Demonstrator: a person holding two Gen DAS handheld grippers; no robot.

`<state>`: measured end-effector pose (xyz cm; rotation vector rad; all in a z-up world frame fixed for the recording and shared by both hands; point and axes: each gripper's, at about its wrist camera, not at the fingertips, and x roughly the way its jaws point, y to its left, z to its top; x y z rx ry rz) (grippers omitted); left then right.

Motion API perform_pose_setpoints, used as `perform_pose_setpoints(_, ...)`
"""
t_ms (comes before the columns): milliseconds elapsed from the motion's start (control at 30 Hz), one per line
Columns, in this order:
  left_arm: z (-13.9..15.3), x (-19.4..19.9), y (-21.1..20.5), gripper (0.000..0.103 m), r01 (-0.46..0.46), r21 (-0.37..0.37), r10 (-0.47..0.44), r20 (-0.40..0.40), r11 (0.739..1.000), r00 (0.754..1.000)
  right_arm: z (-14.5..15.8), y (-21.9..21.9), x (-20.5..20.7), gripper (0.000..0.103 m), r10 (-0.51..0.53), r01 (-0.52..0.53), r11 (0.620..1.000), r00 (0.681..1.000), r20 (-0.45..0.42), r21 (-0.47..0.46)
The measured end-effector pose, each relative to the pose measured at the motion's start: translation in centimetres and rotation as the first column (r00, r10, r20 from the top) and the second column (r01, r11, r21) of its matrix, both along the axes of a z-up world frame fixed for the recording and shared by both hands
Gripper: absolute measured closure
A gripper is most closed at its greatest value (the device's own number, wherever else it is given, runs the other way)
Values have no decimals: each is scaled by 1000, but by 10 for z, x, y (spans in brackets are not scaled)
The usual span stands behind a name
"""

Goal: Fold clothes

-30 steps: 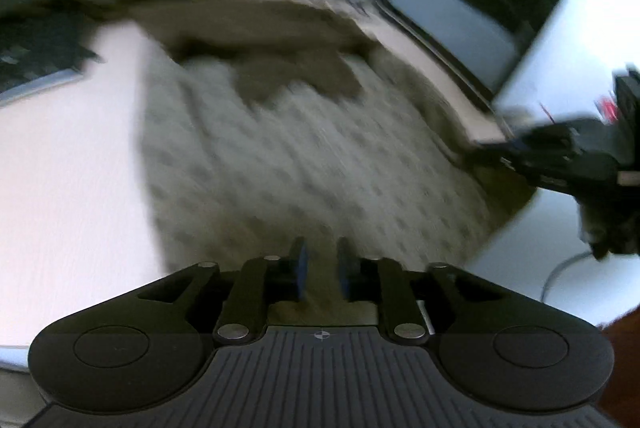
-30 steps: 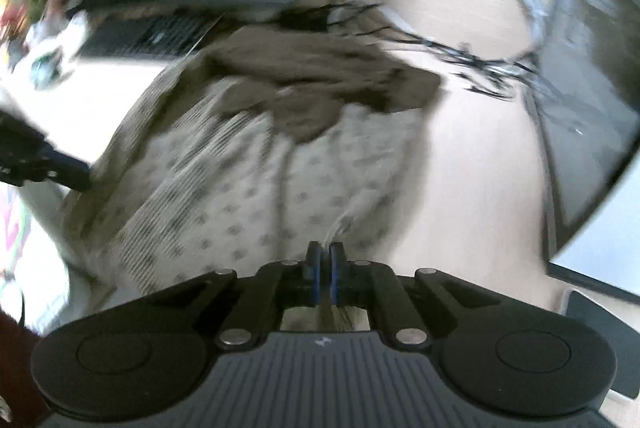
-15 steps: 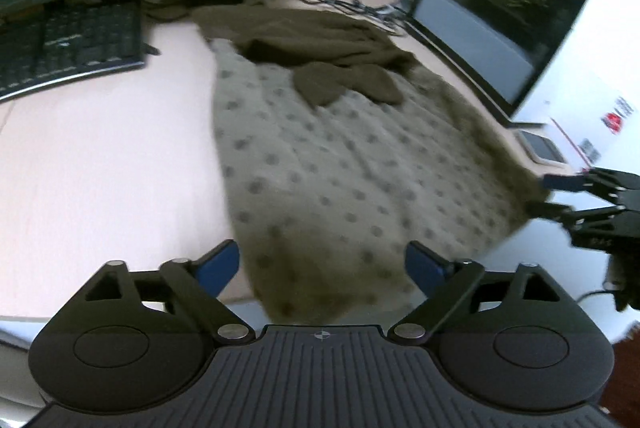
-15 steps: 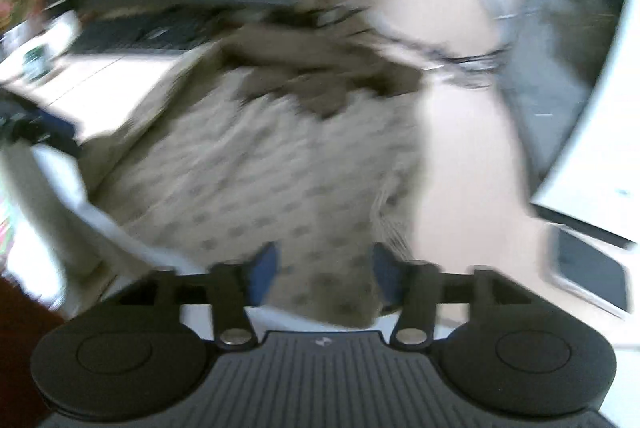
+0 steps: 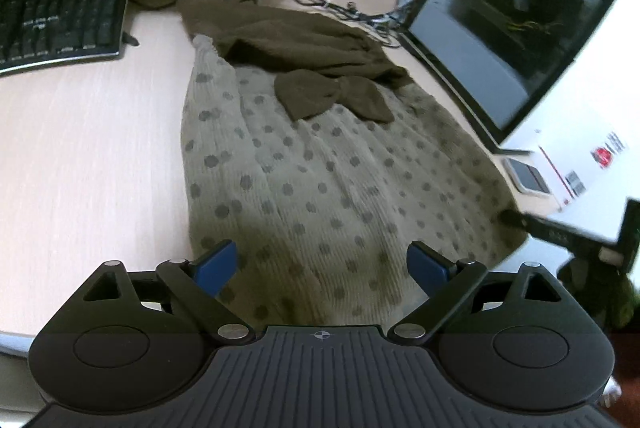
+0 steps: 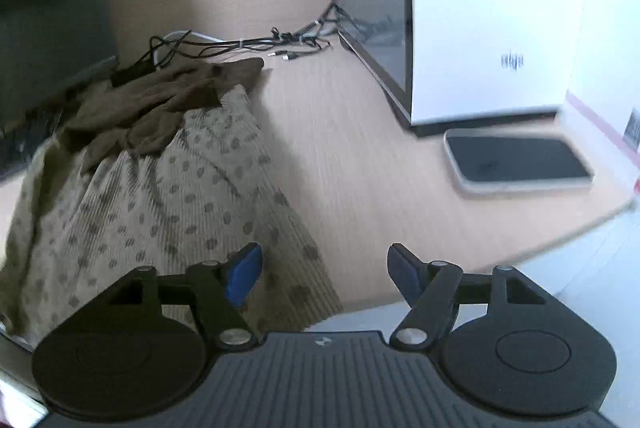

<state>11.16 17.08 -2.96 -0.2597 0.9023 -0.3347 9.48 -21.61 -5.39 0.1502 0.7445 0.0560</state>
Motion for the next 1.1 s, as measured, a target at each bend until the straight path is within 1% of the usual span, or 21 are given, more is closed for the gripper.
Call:
perform_pose_setpoints(67, -3, 6, -3, 8, -20, -9, 19, -18, 1000, 1000, -4, 4, 0, 33, 23, -23, 999, 1000, 1, 25)
perform_pose_setpoints(100, -4, 9, -4, 8, -28, -15, 28, -27, 999, 999, -5, 9, 0, 38, 43, -43, 999, 999, 3, 7)
perform_pose_setpoints(133, -5, 10, -5, 8, -32, -25, 31, -35, 999, 999, -6, 15, -1, 52, 65, -65, 998, 998, 6, -22)
perform_pose_setpoints(167, -5, 11, -6, 8, -31, -30, 30, -41, 999, 999, -4, 20, 1, 64, 82, -82, 996, 997, 2, -45)
perform_pose_setpoints(200, -5, 12, -7, 8, -29, -33, 28, -45, 999, 999, -1, 25, 2, 87, 98, -98, 993, 995, -5, -66)
perform_pose_setpoints(233, -5, 12, -8, 8, -24, -28, 22, -43, 999, 999, 2, 29, 4, 95, 113, -114, 990, 993, -13, -87)
perform_pose_setpoints(300, -4, 12, -11, 7, -13, -17, 12, -38, 1000, 999, 20, 37, 1, 97, 141, -138, 984, 990, 20, -110)
perform_pose_setpoints(333, -3, 12, -11, 6, -10, -15, 9, -34, 1000, 999, 30, 48, -5, 97, 202, -192, 968, 979, 42, -163)
perform_pose_setpoints(400, -1, 13, -12, 5, -5, -14, 5, -29, 1000, 1000, 48, 76, -18, 97, 356, -320, 899, 931, 73, -300)
perform_pose_setpoints(433, -1, 13, -13, 5, -3, -14, 3, -27, 1000, 1000, 51, 91, -25, 97, 443, -395, 844, 895, 55, -363)
perform_pose_setpoints(500, -1, 14, -13, 5, -4, -10, 4, -24, 1000, 1000, 43, 110, -30, 97, 534, -498, 773, 845, -19, -394)
perform_pose_setpoints(533, -1, 13, -12, 5, -8, -10, 8, -23, 1000, 1000, 33, 117, -31, 97, 561, -535, 743, 825, -61, -403)
perform_pose_setpoints(567, 0, 12, -11, 5, -12, -11, 12, -21, 1000, 1000, 24, 121, -31, 97, 573, -554, 723, 815, -91, -412)
perform_pose_setpoints(633, 1, 6, -6, 4, -9, -17, 9, -17, 1000, 1000, 14, 124, -32, 96, 572, -566, 721, 812, -117, -400)
perform_pose_setpoints(700, 2, -5, -6, 3, 42, -4, -42, 5, 999, 999, 7, 126, -33, 96, 571, -573, 723, 810, -133, -385)
perform_pose_setpoints(800, 2, -27, -15, 1, 167, 79, -170, 38, 983, 985, 3, 130, -35, 91, 576, -583, 725, 805, -141, -366)
perform_pose_setpoints(900, -8, -43, -24, 1, 238, 162, -244, 18, 958, 970, 3, 130, -34, 87, 581, -589, 727, 802, -141, -353)
perform_pose_setpoints(967, -16, -46, -23, 1, 229, 185, -231, -10, 956, 973, 3, 129, -33, 85, 579, -588, 734, 804, -139, -340)
perform_pose_setpoints(1033, -23, -47, -19, 1, 181, 198, -178, -34, 963, 983, 3, 129, -33, 80, 578, -586, 739, 805, -136, -331)
perform_pose_setpoints(1067, -24, -48, -17, 1, 144, 211, -142, -27, 967, 990, 3, 129, -34, 78, 577, -586, 742, 806, -135, -327)
perform_pose_setpoints(1100, -23, -51, -16, 1, 108, 227, -110, -5, 968, 994, 3, 129, -34, 73, 577, -586, 744, 806, -132, -322)
